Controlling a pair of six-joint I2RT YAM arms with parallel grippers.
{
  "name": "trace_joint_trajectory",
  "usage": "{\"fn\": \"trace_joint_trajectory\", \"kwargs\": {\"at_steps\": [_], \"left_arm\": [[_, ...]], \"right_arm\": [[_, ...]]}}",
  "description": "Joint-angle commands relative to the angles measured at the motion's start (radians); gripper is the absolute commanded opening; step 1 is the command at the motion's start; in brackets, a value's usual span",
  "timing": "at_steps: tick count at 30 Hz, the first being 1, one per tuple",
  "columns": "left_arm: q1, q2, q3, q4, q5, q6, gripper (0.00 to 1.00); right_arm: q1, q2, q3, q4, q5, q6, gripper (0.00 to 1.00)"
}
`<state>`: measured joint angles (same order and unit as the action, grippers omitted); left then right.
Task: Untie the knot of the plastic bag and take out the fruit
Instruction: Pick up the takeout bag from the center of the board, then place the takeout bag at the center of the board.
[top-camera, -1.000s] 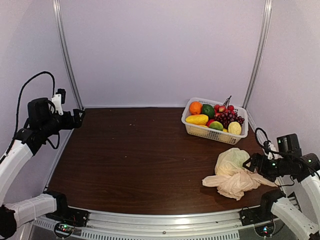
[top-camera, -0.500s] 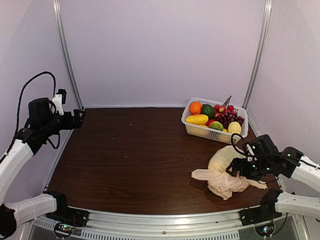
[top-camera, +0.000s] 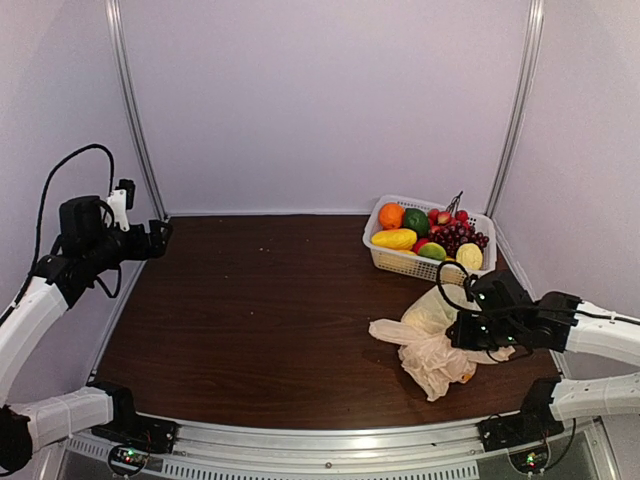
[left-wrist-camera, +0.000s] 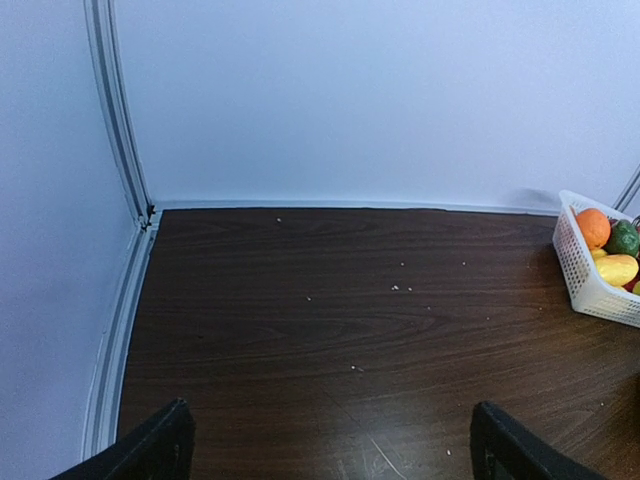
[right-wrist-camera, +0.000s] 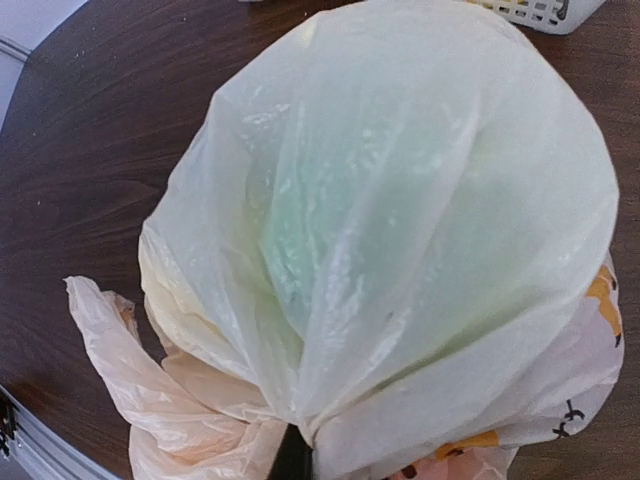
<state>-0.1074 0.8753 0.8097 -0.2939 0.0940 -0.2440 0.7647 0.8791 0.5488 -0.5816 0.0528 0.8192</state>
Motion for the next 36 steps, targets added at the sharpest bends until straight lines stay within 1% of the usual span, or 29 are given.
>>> {"fn": "trace_joint_trajectory", "kwargs": {"at_steps": [1,4,8,11,16,23,28,36], "left_arm": [[-0.001,0.005,-0.003,0.005,0.020,0.013,0.98],[0.000,0.008,-0.002,0.005,0.026,0.011,0.98],[0.000,0.014,-0.004,0.005,0.031,0.007,0.98],[0.000,0.026,-0.005,0.006,0.044,0.004,0.98],[0.000,0.051,-0.012,0.018,0.097,0.010,0.98],[-0.001,0.090,-0.010,0.017,0.135,0.011,0.98],[-0.001,0.094,-0.009,0.017,0.148,0.016,0.98],[-0.002,0.094,-0.020,0.040,0.194,0.024,0.98]], "right_arm": [[0.013,-0.044,0.075,-0.026,0.067,-0.089,0.00],[0.015,-0.074,0.144,-0.055,0.049,-0.169,0.00],[0.037,-0.067,0.212,-0.059,-0.030,-0.265,0.00],[0.087,-0.036,0.261,-0.037,-0.051,-0.319,0.00],[0.197,0.041,0.345,0.070,-0.071,-0.396,0.00],[0.313,0.257,0.464,0.244,-0.123,-0.490,0.00],[0.335,0.431,0.526,0.371,-0.174,-0.543,0.00],[0.335,0.649,0.629,0.397,-0.213,-0.613,0.00]]}}
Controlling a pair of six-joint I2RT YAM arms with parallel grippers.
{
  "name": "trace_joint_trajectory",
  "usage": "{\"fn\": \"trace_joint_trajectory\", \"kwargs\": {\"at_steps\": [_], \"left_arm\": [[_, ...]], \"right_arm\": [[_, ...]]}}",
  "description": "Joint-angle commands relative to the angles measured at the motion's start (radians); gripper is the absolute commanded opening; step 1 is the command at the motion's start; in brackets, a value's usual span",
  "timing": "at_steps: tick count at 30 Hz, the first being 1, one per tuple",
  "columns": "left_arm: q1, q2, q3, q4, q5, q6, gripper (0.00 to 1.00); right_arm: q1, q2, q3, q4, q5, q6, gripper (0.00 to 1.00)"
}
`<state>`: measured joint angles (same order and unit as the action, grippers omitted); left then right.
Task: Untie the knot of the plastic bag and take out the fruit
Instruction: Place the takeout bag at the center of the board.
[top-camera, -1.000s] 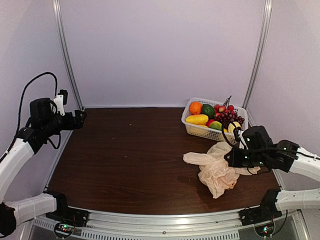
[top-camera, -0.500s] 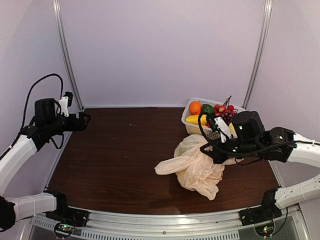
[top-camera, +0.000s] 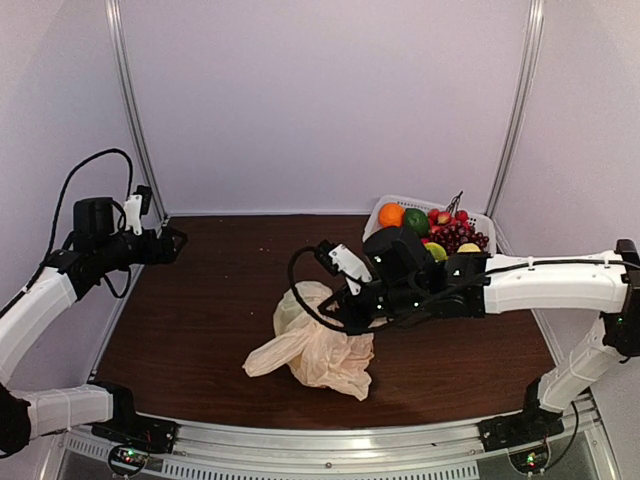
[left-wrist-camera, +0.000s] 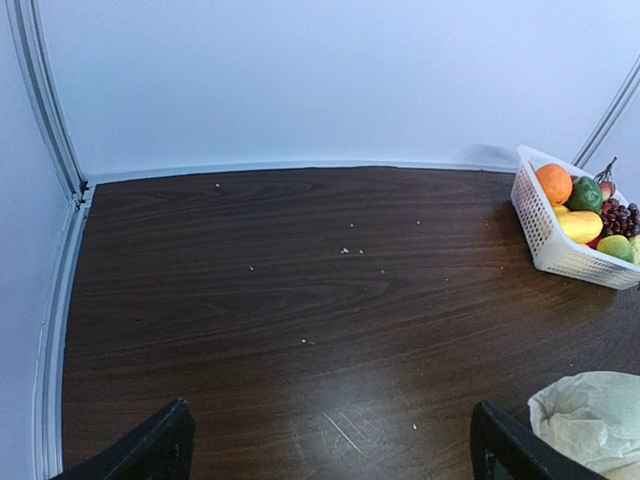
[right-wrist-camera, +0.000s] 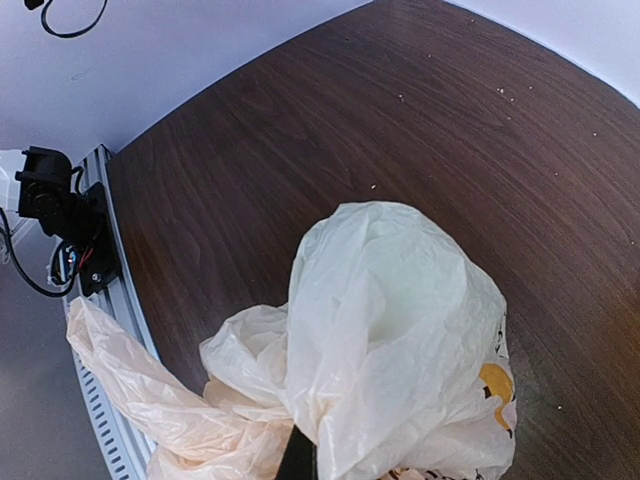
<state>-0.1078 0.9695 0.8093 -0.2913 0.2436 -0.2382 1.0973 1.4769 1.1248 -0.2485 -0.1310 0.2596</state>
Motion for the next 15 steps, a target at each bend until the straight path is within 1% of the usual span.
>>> {"fn": "trace_joint_trajectory", "kwargs": {"at_steps": [1,6,12,15], "left_arm": [[-0.002,0.001,-0.019,0.039,0.051,0.020,0.98],[-0.003,0.011,-0.019,0.044,0.084,0.023,0.98],[-0.011,0.014,-0.022,0.055,0.109,0.024,0.98],[-0.024,0.024,-0.022,0.055,0.115,0.024,0.98]], "right_arm": [[0.003,0.066,0.057,0.065,-0.030,-0.061,0.00],[-0.006,0.127,0.047,0.080,-0.008,-0.069,0.00],[-0.011,0.181,-0.015,0.165,-0.025,-0.020,0.00],[-0.011,0.189,-0.022,0.178,-0.027,-0.003,0.00]]}}
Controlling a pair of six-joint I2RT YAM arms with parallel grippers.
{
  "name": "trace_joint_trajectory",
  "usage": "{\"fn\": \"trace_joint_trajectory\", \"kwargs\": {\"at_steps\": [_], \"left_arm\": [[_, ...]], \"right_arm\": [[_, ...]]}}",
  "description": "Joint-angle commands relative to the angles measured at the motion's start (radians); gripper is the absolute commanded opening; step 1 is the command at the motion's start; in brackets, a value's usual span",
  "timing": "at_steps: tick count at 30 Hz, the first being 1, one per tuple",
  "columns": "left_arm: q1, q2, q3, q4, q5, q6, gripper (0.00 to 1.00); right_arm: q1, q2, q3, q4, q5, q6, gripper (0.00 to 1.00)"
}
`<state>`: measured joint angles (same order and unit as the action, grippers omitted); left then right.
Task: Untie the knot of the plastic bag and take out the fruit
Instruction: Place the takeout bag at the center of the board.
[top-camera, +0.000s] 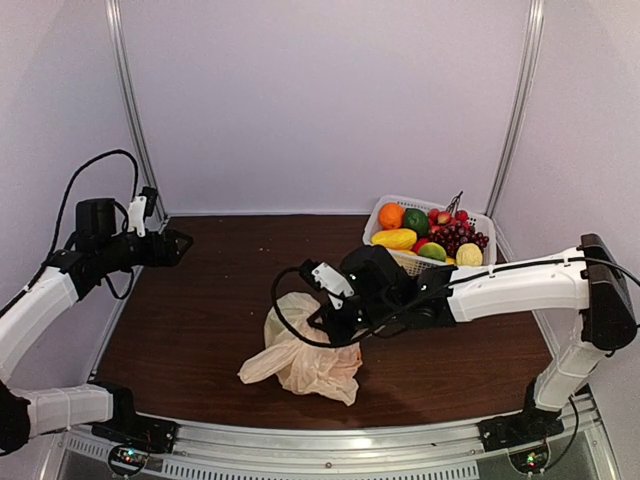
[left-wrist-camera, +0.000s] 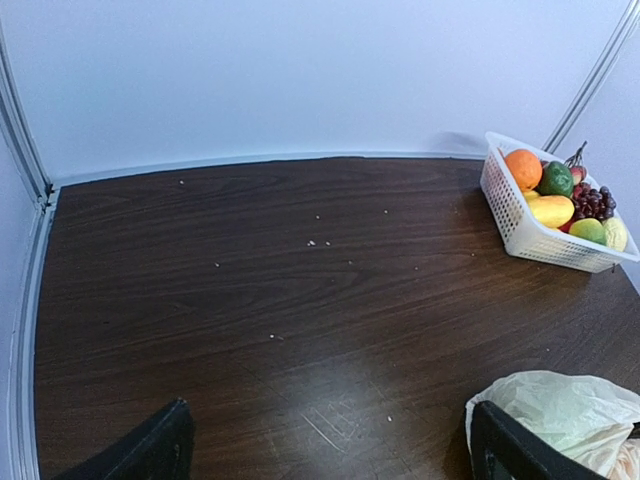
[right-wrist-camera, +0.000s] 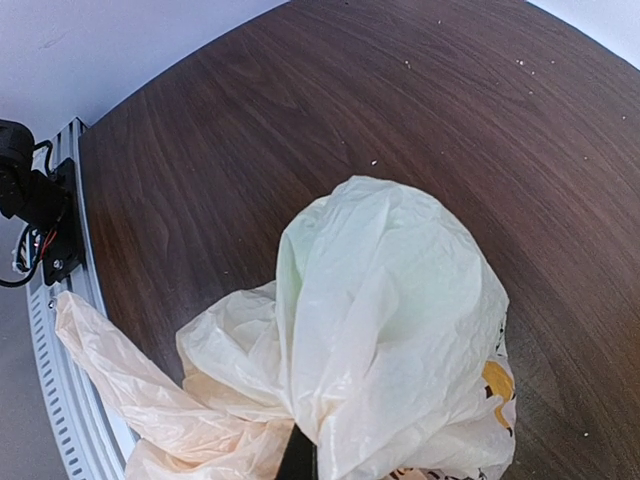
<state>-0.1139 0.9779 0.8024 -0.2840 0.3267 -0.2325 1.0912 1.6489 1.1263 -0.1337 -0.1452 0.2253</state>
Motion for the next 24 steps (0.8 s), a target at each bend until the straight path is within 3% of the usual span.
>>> {"fn": "trace_joint_trajectory", "kwargs": {"at_steps": [1,3,8,13,20,24], "left_arm": [[-0.024,0.020,-0.016,0.047,0.035,0.018,0.98],[-0.036,0.031,-0.014,0.047,0.042,0.020,0.98],[-0.094,0.053,-0.014,0.057,0.064,0.023,0.98],[-0.207,0.073,-0.011,0.089,0.078,0.046,0.98],[-0.390,0.185,0.103,0.108,0.025,0.096,0.98],[-0.493,0.307,0.263,0.119,0.021,0.139,0.98]], "right_arm": [[-0.005,0.015,-0.023,0.065,-0.011,0.034,0.02],[-0.005,0.000,-0.025,0.068,0.001,0.039,0.12],[-0.005,-0.067,-0.037,0.077,0.027,0.059,0.54],[-0.005,-0.186,-0.066,0.059,0.077,0.092,0.81],[-0.005,-0.390,-0.163,0.005,0.218,0.163,0.99],[-0.005,-0.472,-0.230,-0.014,0.263,0.230,1.00]]}}
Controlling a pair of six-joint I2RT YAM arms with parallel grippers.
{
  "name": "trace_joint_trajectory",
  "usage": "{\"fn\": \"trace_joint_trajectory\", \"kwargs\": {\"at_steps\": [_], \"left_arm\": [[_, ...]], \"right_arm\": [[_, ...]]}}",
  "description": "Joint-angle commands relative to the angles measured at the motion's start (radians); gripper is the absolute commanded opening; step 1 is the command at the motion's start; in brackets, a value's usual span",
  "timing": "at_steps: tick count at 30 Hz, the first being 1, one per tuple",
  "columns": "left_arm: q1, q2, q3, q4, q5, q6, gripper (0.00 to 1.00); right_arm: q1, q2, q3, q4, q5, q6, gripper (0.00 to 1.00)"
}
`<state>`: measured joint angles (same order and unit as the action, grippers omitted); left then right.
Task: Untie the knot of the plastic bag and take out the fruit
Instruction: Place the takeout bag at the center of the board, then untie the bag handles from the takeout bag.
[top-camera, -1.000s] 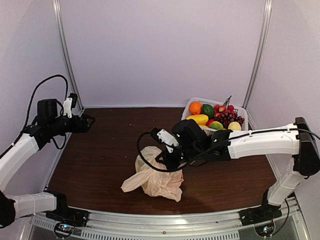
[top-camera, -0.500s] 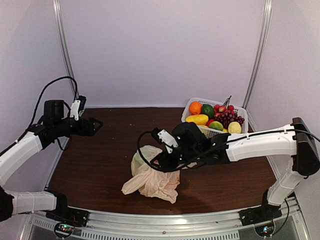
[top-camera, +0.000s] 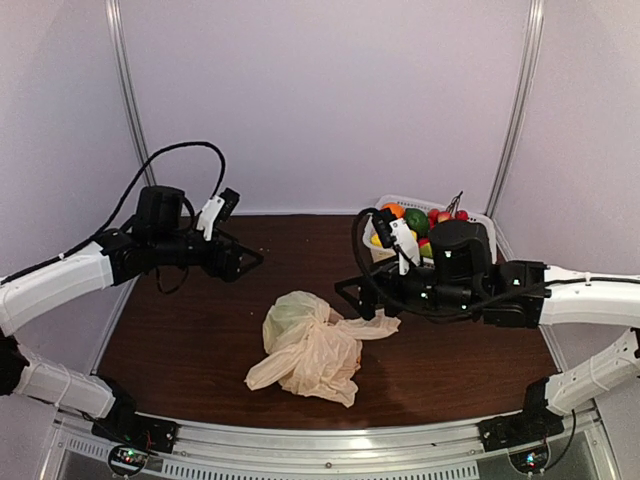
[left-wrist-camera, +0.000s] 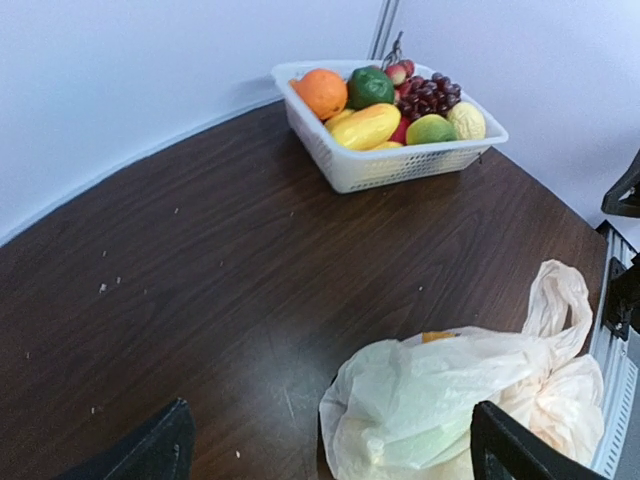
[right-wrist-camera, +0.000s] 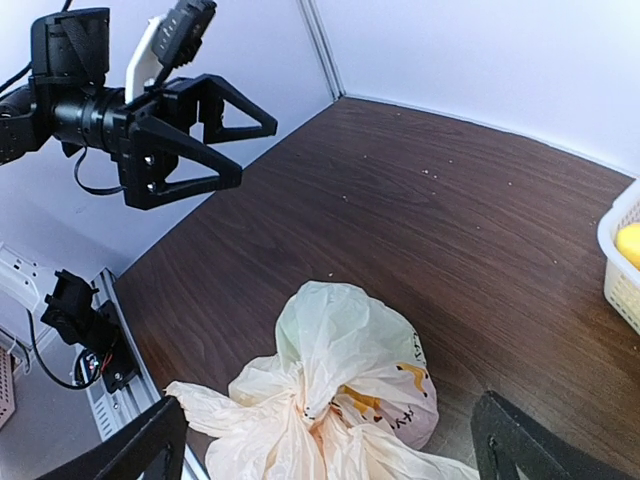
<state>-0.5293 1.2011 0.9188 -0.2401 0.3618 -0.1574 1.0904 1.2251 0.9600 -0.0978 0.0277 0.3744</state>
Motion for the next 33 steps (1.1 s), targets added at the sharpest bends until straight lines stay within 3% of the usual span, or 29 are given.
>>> {"fn": "trace_joint_trajectory", "kwargs": {"at_steps": [1,6,13,26,33], "left_arm": [[-0.103,0.117,0.185,0.083,0.008,0.087,0.98],[-0.171,0.249,0.203,0.085,0.217,0.143,0.98],[-0.332,0.319,0.198,-0.018,0.142,0.248,0.97],[-0.340,0.380,0.198,0.045,0.006,0.194,0.72],[-0.340,0.389,0.188,0.075,0.059,0.170,0.59]], "right_arm": [[-0.004,-0.060,-0.083,-0.052,0.089,0.107,1.00],[0.016,-0.104,-0.197,0.000,0.042,0.203,0.93],[0.054,-0.167,-0.267,0.031,0.034,0.235,0.92],[0.070,-0.195,-0.359,0.136,0.011,0.239,0.86],[0.079,-0.167,-0.366,0.155,0.010,0.240,0.84]]}}
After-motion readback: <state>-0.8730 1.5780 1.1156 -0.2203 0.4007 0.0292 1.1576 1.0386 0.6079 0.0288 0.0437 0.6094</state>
